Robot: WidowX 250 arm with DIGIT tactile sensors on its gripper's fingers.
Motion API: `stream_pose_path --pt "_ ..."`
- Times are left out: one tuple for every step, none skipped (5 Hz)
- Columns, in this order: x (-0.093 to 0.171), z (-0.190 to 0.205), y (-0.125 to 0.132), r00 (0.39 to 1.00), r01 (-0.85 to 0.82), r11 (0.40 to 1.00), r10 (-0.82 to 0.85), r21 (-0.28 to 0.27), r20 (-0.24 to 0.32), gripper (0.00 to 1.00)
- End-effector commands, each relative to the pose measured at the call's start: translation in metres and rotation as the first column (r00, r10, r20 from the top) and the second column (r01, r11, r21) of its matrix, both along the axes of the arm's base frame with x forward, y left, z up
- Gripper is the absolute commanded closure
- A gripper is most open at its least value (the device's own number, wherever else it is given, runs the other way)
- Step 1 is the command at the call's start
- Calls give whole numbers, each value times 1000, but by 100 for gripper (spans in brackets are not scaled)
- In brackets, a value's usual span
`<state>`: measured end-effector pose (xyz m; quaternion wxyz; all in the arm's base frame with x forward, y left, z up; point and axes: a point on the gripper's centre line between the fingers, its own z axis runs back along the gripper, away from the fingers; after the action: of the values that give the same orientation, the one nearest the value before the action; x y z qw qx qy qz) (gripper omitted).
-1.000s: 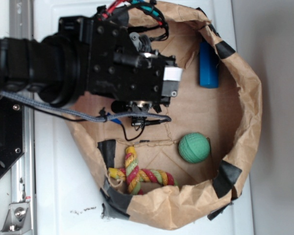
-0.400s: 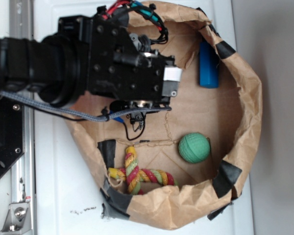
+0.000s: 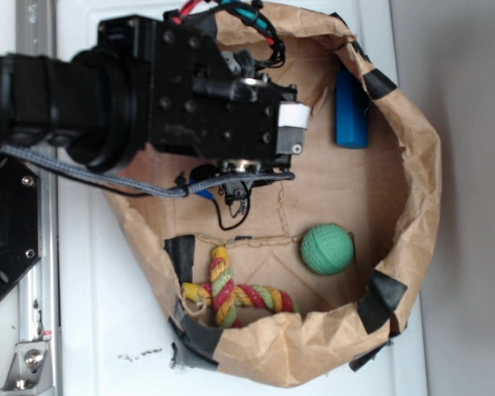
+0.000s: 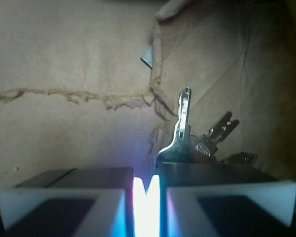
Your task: Grab the silver keys.
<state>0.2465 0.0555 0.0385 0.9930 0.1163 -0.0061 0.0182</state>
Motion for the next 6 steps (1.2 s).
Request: stream_pose_path --pt "11 12 6 999 -20 1000 19 17 49 100" --pt "11 13 6 999 -33 999 33 11 41 100" --pt "10 14 7 999 -9 1000 8 7 31 0" --pt "5 11 10 1000 14 1000 -15 23 10 0" --pt "0 6 14 999 25 999 -24 39 -23 0" --pt "-4 5 15 999 35 999 -34 41 -35 0"
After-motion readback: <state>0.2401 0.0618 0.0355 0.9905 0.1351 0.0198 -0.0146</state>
